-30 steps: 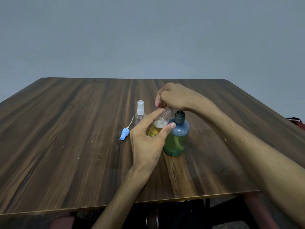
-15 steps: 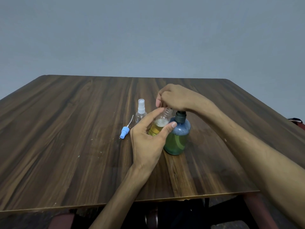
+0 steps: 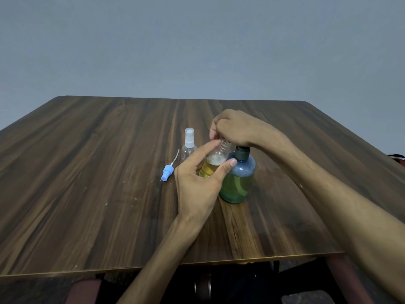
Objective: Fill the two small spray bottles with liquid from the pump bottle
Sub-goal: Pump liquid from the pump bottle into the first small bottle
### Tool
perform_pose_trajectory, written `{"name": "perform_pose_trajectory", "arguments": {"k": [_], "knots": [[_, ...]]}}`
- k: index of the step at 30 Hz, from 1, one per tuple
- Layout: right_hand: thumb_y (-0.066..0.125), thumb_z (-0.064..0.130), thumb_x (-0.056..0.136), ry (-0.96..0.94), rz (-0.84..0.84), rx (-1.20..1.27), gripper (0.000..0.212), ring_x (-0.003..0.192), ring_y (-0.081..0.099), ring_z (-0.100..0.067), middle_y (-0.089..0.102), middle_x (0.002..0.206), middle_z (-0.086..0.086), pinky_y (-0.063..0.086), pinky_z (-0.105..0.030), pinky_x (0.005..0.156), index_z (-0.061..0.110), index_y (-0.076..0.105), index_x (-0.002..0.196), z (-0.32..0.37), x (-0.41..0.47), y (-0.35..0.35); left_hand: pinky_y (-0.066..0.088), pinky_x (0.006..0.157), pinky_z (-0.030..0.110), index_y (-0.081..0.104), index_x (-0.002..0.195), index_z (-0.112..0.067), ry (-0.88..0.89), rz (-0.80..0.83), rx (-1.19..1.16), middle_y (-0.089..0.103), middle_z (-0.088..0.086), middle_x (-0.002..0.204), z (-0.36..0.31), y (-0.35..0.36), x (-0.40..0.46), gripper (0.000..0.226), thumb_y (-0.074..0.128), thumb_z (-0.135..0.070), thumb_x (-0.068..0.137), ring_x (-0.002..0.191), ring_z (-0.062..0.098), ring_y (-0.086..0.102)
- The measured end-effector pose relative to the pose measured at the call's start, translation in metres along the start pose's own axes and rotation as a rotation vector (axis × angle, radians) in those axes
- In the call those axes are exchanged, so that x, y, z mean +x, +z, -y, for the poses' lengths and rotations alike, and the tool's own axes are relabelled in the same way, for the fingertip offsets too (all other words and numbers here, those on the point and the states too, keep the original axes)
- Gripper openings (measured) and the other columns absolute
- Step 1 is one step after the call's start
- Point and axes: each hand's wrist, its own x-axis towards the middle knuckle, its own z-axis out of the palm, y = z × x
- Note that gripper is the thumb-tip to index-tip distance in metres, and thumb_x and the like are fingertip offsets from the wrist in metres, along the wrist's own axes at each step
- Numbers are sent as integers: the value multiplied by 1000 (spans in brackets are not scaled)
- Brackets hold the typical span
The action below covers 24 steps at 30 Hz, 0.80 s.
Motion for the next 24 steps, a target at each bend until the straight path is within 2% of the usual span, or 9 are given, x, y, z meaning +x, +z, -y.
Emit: {"name": "perform_pose_trajectory", "arguments": {"k": [3,7,11,15,19,24], "knots": [[41,10,94,-13,-38,26,35,89,69,-20,75,90,2,56,-36,83,20,72,81,0,1,-3,61,100,37,77,124,-16,13,0,15,80,-2,116,0,0,0,48,92,-8,79,112,13,75],[40,11,91,9,16,-25,37,95,71,-23,76,97,0,58,-39,89,21,74,81,1,1,-1,61,99,34,77,123,-17,10,-9,16,80,-2,115,-2,0,0,48,92,-6,78,111,12,75],[41,9,94,-14,-23,28,34,86,69,-21,74,90,0,55,-36,82,17,72,84,1,1,-5,61,99,34,77,121,-20,17,-11,18,80,-3,114,-2,0,0,48,93,-8,78,110,11,75],[40,9,94,-10,13,-20,38,94,69,-21,75,98,0,54,-36,85,20,74,81,0,1,1,60,100,33,76,121,-22,-3,-12,6,80,-4,115,-3,1,0,49,93,-6,78,112,10,75],[41,8,94,-23,-20,31,35,84,66,-16,74,90,1,51,-32,75,18,73,83,0,1,-4,61,99,35,77,122,-19,14,-15,25,80,-2,114,-1,0,0,48,93,-8,78,110,13,75],[40,11,93,1,20,-23,37,95,70,-22,76,97,0,56,-38,88,18,75,84,0,2,-2,61,100,38,77,123,-17,1,-13,26,80,-3,116,0,0,0,48,93,-8,78,112,13,75]]}}
